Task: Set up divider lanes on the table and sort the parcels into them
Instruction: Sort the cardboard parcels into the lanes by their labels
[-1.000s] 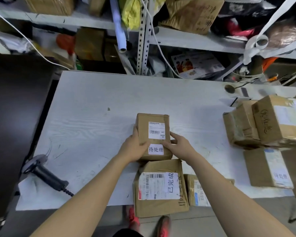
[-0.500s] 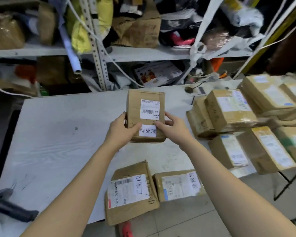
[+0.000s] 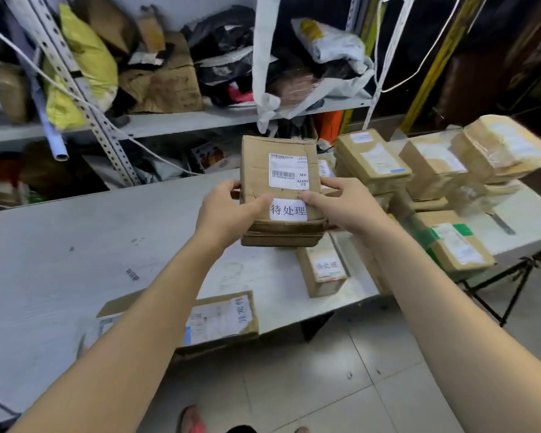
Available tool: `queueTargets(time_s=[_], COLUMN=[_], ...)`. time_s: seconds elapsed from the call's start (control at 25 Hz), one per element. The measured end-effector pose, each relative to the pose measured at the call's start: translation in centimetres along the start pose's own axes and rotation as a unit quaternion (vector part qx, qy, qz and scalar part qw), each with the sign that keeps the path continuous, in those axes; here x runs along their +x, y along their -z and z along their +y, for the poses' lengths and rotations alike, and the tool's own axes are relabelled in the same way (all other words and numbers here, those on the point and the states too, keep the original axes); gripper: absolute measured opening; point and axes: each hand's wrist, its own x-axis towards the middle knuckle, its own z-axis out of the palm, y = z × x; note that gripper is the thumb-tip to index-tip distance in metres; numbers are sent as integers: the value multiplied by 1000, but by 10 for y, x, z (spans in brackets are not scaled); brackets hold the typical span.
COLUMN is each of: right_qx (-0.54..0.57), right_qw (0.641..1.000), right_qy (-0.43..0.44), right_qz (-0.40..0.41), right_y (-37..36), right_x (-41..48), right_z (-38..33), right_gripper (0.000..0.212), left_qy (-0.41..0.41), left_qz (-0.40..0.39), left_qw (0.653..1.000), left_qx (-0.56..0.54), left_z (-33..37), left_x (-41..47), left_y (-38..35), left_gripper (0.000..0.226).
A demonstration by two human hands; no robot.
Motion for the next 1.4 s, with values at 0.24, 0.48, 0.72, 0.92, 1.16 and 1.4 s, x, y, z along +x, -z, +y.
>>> queueTargets(time_s=[0.24, 0.48, 0.72, 0.92, 1.16, 1.4], right_qx=[-11, -26, -43, -40, -47, -51], right_qw=[999, 991, 981, 980, 985, 988], right_qy=[-53, -129, -191, -193, -152, -125], right_qz=[1, 9, -5, -40, -73, -81], right_y=[80, 104, 74, 46, 38, 41], right_x=[-32, -54, -39, -11, 9, 24], right_z=[61, 115, 152, 171, 194, 205], right_gripper=[38, 50, 71, 76, 79, 81], left_qy=[29, 30, 52, 88, 106, 116], left_qz=[-51, -112, -140, -121, -73, -40], left_qw=[997, 990, 983, 982, 986, 991], left_qx=[51, 82, 105, 112, 102, 61], left_z=[22, -3, -51, -85, -92, -90], left_x=[-36, -52, -44, -39, -39, -43], left_y=[-93, -145, -161, -163, -178, -189], left_gripper=[57, 64, 65, 61, 54, 53])
